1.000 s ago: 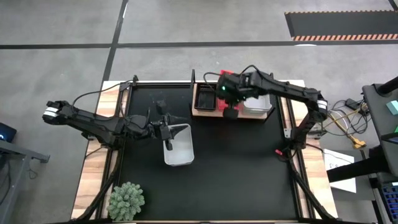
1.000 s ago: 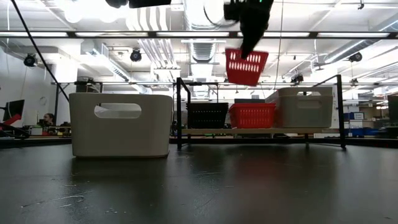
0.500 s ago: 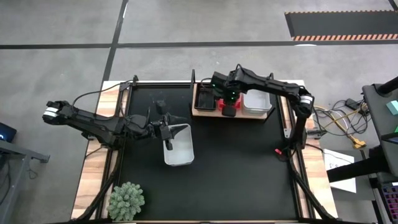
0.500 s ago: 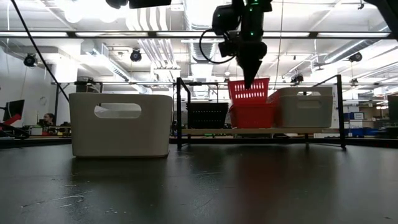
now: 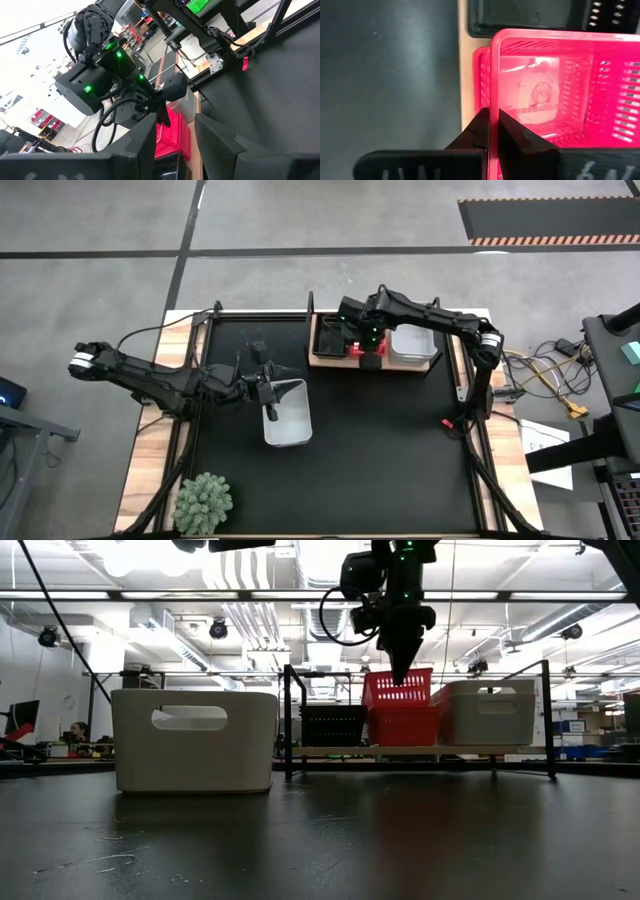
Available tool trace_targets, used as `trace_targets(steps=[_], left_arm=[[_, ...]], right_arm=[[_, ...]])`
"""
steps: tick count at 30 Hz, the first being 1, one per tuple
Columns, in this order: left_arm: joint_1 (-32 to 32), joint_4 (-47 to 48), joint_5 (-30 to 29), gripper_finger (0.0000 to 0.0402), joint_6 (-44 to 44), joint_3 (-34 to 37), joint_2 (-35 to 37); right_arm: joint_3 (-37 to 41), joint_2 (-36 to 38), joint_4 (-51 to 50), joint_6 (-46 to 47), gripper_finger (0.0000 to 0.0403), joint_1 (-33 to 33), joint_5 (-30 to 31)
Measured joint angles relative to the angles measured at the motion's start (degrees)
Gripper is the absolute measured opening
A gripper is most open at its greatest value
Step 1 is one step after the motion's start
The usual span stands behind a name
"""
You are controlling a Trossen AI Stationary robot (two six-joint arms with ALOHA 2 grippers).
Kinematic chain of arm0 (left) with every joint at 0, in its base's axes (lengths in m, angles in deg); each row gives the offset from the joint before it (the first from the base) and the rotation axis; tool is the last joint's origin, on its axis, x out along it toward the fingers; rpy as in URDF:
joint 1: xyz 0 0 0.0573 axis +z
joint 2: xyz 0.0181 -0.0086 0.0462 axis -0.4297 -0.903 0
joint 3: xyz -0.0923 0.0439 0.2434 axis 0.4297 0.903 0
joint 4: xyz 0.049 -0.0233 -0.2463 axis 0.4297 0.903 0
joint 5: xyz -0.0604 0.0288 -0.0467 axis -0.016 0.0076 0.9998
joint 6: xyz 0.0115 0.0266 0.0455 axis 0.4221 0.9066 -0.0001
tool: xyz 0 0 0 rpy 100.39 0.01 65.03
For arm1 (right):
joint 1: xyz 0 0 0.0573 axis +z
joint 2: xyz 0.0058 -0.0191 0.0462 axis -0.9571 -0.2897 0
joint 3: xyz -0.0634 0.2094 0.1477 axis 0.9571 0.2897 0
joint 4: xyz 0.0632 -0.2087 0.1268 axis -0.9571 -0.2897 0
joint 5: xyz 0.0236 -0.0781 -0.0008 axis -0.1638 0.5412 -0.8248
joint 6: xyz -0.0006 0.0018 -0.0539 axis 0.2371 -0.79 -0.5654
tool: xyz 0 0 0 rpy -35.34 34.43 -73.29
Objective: Stack baskets on shelf by color
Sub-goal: Stack the red bin into the top of the red bins on the shelf
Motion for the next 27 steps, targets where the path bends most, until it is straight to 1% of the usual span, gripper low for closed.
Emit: trace_targets(steps=[9, 13, 16, 22, 27], left_arm=[[0.0, 0.0, 0.0, 0.0118, 0.0, 0.0, -0.1], [0.0, 0.0, 0.0, 0.0118, 0.0, 0.0, -0.1], [0.0, -0.4, 0.0, 0.0118, 0.0, 0.0, -0.1], [0.0, -0.6, 0.0, 0.0118, 0.0, 0.0, -0.1], [0.0, -1.7, 0.0, 0.0118, -0.1, 0.0, -0.1]], right_arm=[[0.2, -0.1, 0.0, -0.1, 0.0009, 0.0, -0.4], [0.7, -0.1, 0.1, 1.4, 0.0014, 0.0, -0.3], [1.1, -0.1, -0.1, 1.9, 0.0030, 0.0, -0.2], [1.2, -0.1, -0.3, 0.9, 0.0079, 0.0, 0.2], [0.1, 0.8, -4.1, 2.3, 0.0111, 0.0, 0.3]])
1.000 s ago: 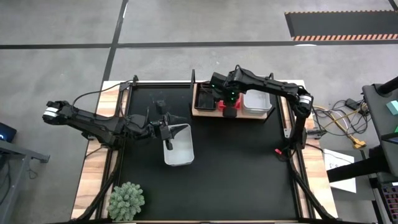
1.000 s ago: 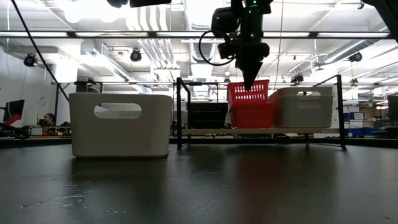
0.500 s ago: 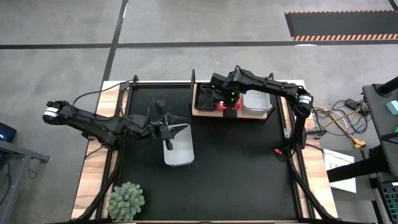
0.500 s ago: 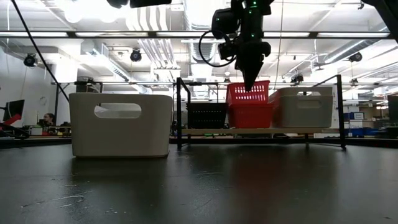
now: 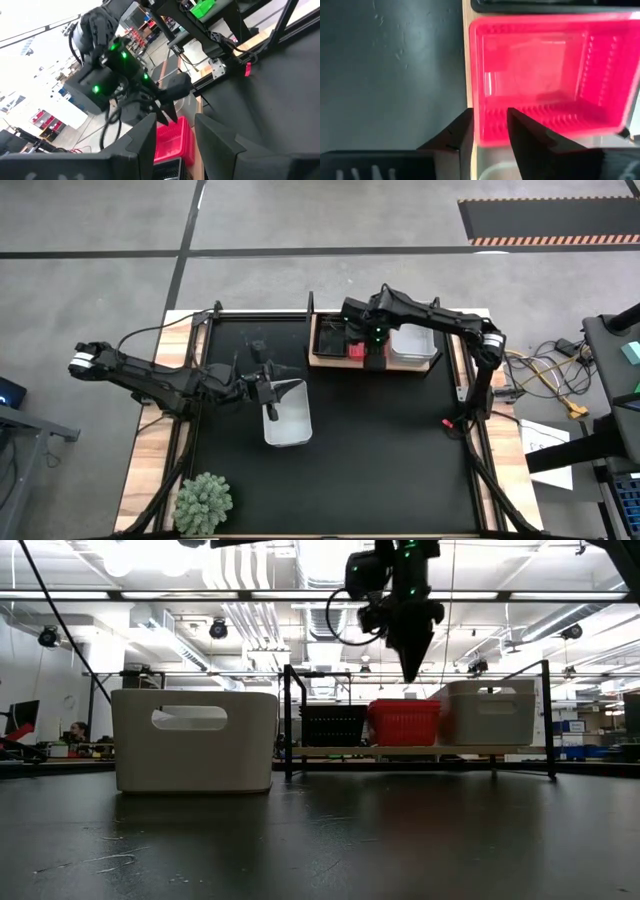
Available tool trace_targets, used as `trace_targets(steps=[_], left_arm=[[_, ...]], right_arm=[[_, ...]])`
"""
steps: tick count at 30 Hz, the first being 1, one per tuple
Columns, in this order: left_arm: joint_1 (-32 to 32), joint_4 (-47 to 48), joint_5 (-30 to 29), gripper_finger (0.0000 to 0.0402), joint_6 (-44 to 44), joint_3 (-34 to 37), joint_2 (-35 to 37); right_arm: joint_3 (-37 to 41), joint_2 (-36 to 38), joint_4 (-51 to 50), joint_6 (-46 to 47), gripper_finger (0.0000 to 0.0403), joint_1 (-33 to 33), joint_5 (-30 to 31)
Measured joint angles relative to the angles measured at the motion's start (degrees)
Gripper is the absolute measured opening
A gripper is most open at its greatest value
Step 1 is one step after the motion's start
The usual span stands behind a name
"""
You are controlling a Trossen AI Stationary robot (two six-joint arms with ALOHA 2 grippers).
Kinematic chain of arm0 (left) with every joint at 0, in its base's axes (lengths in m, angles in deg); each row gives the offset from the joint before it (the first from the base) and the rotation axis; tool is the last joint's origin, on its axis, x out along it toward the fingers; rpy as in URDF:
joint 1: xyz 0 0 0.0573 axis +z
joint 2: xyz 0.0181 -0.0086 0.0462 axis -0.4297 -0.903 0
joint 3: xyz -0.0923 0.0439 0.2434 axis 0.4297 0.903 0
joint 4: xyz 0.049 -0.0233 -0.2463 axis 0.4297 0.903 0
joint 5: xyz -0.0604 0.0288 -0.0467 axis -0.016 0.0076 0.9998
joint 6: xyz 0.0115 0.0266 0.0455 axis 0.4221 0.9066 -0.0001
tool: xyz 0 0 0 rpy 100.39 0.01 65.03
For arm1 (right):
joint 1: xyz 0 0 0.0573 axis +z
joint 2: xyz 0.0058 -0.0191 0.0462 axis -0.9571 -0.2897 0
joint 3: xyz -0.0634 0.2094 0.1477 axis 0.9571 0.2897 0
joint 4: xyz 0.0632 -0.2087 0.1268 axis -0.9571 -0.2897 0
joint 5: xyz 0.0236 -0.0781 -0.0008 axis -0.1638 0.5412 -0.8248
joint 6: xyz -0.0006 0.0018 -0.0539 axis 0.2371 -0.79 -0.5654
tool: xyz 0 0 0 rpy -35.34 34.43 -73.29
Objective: Stack baskets on shelf by color
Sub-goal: Stack the red bin into the top of the red bins on the shelf, then stack the white bin into the top of the white bins on the shelf
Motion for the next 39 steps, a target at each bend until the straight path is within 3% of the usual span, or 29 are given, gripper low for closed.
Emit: trace_targets(steps=[5, 12, 18, 21, 23, 29, 33, 39], left_arm=[[0.0, 0.0, 0.0, 0.0118, -1.0, 0.0, 0.0], [0.0, -4.0, 0.8, 0.0118, -1.6, -0.1, -1.0], [0.0, -9.7, 3.9, 0.0118, -1.3, -0.9, -5.3], [0.0, -11.0, 4.2, 0.0118, -1.2, -2.9, -8.3], [0.0, -11.2, 4.2, 0.0118, -1.2, -4.4, -10.3], [-0.2, -11.2, 4.2, 0.0118, -2.2, -8.1, -15.4], [-0.2, -10.5, 4.4, 0.0118, -11.0, -8.4, -18.0], [-1.5, -4.0, 4.4, 0.0118, -27.5, -8.3, -20.6]], right_arm=[[-0.3, 3.7, -2.5, 2.9, 0.0119, 0.0, -0.2], [5.6, 15.0, 0.6, 8.5, 0.0086, 2.5, -0.5], [23.6, 30.0, 21.0, 14.5, 0.0047, 9.8, -0.1], [32.7, 37.8, 32.8, 9.7, 0.0030, 12.9, -1.1], [37.7, 42.7, 40.7, 5.4, 0.0021, 14.0, -3.3], [55.1, 54.6, 63.9, 4.6, 0.0009, 15.3, -12.6], [66.4, 59.1, 72.4, 4.5, 0.0009, 16.5, -13.3], [76.3, 64.5, 78.8, 4.9, 0.0009, 16.5, -13.1]])
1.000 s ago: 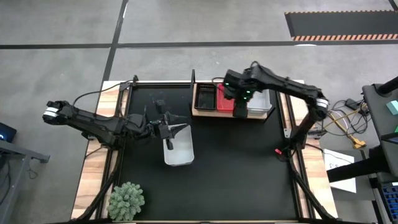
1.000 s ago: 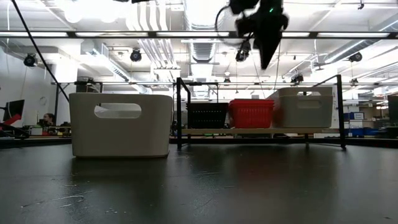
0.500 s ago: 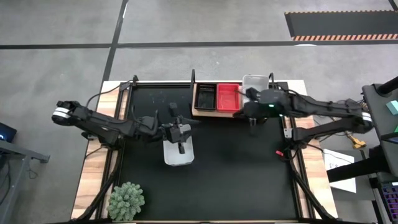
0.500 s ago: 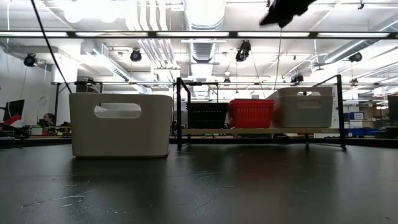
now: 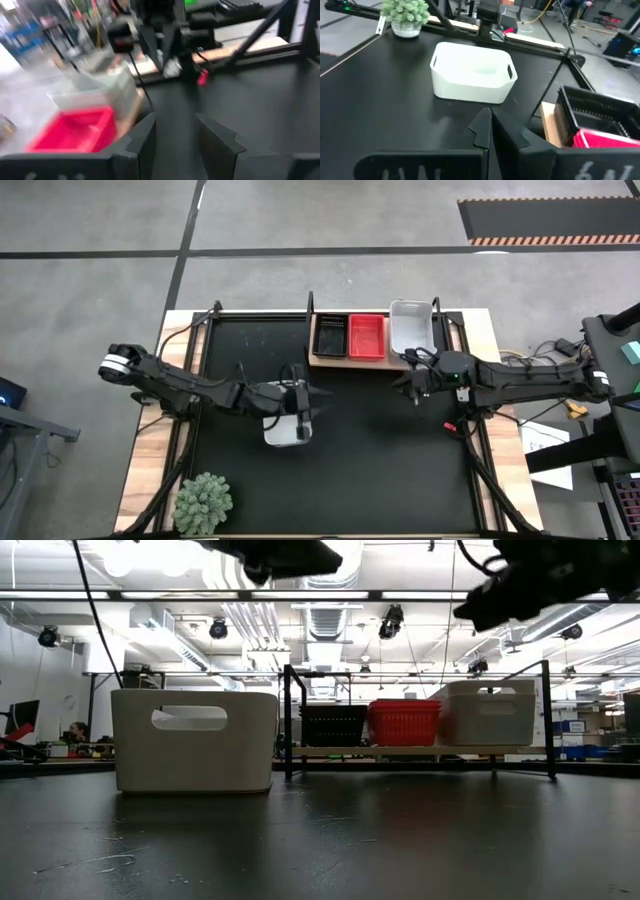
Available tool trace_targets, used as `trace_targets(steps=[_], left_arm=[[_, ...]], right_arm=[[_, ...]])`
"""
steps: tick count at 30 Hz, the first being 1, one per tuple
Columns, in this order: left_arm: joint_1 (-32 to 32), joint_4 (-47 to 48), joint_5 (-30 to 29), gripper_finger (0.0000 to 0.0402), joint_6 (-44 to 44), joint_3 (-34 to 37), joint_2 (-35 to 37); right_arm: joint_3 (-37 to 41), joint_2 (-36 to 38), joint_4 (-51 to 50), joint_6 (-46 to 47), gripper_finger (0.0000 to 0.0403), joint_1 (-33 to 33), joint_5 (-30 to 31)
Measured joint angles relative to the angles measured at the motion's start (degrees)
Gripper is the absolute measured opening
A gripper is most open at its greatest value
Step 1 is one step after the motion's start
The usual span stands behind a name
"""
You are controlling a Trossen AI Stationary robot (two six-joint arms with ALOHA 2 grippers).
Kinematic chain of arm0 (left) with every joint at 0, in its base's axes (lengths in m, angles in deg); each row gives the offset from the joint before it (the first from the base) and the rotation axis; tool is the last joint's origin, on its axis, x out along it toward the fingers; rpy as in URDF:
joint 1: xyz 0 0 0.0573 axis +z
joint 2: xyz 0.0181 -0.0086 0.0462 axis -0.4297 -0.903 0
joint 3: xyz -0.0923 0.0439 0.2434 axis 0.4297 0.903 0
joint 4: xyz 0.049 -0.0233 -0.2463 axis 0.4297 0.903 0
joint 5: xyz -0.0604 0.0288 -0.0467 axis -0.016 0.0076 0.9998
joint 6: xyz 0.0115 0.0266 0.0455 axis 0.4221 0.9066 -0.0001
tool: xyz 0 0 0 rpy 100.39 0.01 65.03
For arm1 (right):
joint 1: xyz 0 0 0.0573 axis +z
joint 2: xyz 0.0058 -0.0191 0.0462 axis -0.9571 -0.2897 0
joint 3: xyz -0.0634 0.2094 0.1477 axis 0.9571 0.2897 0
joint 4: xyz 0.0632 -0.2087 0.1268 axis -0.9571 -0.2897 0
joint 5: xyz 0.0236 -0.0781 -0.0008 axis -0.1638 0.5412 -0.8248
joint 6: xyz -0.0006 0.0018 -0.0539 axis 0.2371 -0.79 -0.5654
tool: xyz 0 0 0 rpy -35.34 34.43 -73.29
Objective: Stack baskets on shelf by color
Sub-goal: Stack the white bin into the top of the white bins on the shelf
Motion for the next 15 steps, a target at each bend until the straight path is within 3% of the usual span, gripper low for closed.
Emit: trace_targets(steps=[6, 13, 15], left_arm=[[-2.3, 9.8, 0.0, 0.0118, -10.9, -3.5, -1.0], [-5.5, 40.2, 0.4, 0.0118, -26.2, -14.2, -3.7], [-6.7, 43.6, 1.9, 0.0118, -26.9, -16.7, -5.8]], right_arm=[[5.5, 3.8, 7.3, -0.7, 0.0009, 0.0, -0.7], [12.0, 6.6, 15.3, -1.1, 0.0008, 0.0, -2.2], [12.9, 6.9, 16.5, -1.1, 0.0008, 0.0, -2.2]])
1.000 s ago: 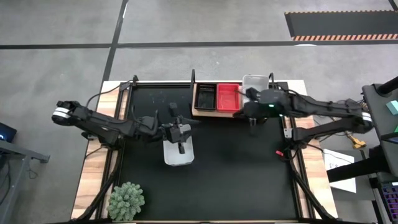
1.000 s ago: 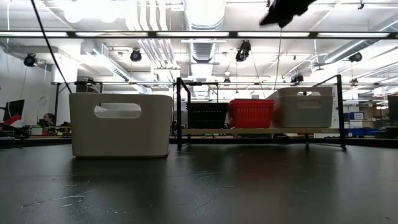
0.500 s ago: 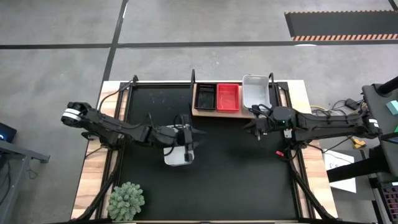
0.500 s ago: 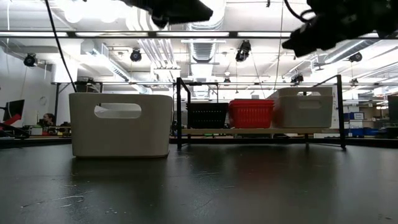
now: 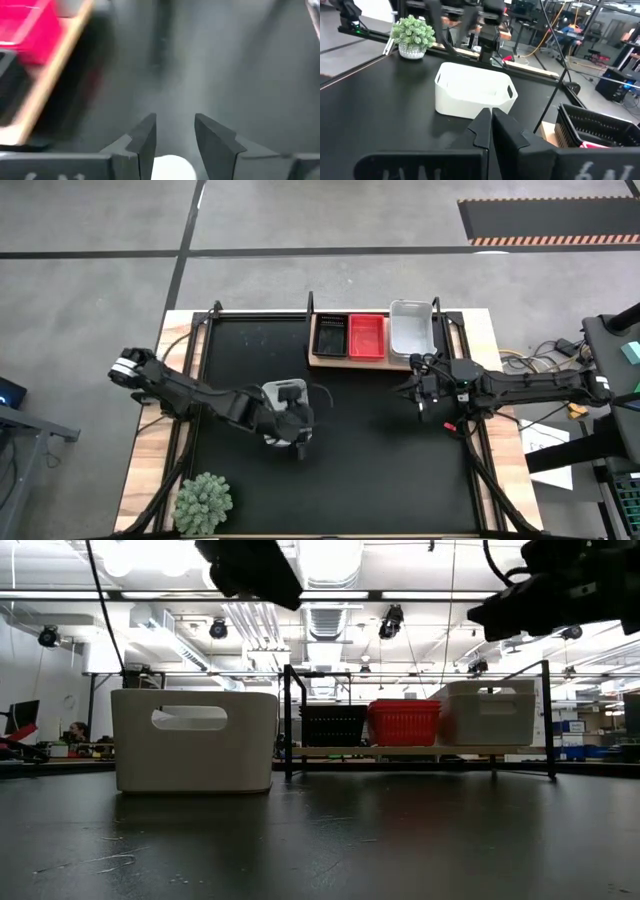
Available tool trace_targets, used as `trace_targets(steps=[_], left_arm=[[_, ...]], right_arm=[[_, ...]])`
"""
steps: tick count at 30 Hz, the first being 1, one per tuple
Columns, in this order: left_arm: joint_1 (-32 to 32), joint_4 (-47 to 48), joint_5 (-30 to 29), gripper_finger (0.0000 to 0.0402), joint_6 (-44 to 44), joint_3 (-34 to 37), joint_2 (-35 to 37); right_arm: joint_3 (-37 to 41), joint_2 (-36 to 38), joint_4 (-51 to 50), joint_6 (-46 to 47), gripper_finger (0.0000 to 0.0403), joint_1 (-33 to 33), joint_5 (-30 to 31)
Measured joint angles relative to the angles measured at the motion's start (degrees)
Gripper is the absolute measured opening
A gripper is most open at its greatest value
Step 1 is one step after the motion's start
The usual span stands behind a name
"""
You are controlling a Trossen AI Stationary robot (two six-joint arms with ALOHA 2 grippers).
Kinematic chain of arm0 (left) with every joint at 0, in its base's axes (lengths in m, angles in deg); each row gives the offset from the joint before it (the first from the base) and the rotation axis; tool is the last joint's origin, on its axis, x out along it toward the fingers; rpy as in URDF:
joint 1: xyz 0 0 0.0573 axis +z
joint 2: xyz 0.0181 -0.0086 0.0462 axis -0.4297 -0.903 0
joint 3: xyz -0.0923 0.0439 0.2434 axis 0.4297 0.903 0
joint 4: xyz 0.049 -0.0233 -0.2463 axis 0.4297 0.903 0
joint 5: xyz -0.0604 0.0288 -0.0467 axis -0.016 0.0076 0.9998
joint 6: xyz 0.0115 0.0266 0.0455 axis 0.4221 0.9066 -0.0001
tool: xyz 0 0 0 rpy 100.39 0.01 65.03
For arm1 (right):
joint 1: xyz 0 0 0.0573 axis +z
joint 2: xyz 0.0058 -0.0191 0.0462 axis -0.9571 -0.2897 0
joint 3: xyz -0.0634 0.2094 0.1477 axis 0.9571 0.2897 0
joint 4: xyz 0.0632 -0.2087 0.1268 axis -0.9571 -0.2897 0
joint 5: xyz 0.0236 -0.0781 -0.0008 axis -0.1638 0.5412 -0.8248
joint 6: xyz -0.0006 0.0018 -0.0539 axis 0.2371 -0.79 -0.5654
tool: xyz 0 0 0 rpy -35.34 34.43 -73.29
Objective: Stack baskets on shelf by color
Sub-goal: Stack the white bin into the top of the white bins on the shelf
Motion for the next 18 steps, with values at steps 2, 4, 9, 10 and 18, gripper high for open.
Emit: trace_targets(steps=[2, 4, 9, 10, 18], left_arm=[[-0.9, 2.6, 2.0, 0.0118, 0.4, -1.7, -1.6], [-1.2, 4.1, 4.6, 0.0118, 0.3, -3.6, -3.4], [-1.2, 7.7, 8.9, 0.0118, -1.2, -4.8, -5.7], [-1.3, 8.1, 9.2, 0.0118, -1.2, -4.8, -6.0], [-1.4, 10.4, 9.7, 0.0142, -1.1, -4.7, -7.1]], right_arm=[[0.3, 0.2, 0.3, 0.0, 0.0008, 0.0, 0.0], [0.3, 0.4, 0.5, 0.3, 0.0008, 0.0, 0.0], [-0.2, 0.2, 0.4, 0.8, 0.0008, 0.0, 0.0], [-0.2, 0.1, 0.5, 1.0, 0.0008, 0.0, 0.0], [-0.1, 0.1, -0.1, 1.4, 0.0008, 0.0, 0.0]])
